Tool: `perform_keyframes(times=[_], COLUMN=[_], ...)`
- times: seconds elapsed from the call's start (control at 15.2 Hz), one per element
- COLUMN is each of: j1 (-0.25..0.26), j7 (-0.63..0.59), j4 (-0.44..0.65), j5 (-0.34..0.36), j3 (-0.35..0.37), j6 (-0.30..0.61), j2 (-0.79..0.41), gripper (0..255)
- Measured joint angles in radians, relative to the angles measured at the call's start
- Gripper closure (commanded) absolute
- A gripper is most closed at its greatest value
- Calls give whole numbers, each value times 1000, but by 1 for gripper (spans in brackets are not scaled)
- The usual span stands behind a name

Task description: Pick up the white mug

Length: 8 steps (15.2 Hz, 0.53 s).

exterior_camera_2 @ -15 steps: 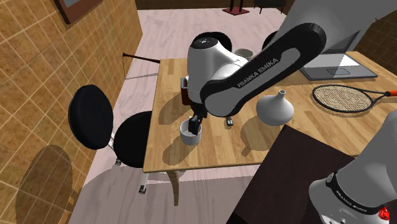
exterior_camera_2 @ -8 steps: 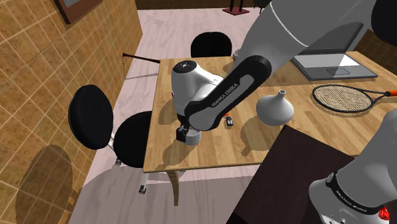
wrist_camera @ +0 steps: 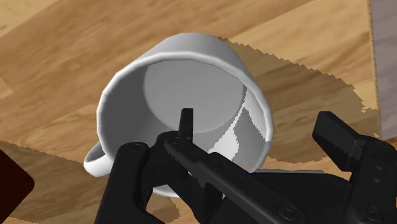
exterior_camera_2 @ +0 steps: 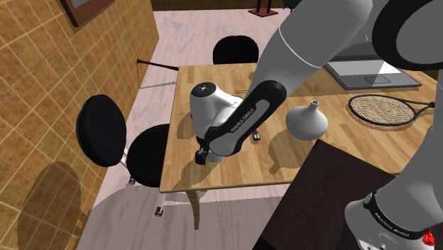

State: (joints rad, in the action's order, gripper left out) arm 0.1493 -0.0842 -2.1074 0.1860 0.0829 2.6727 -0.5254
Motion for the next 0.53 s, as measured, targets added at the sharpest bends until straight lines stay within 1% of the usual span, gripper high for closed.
perform_keyframes(times=[0.07, 0.13, 0.53], j1=[1, 2, 2], j7=[-1, -2, -3], j4=[1, 2, 2], j5=[1, 2, 3], j3=[-1, -2, -2], j6=[5, 7, 9], j2=[-6, -9, -11], gripper=[0, 255, 255])
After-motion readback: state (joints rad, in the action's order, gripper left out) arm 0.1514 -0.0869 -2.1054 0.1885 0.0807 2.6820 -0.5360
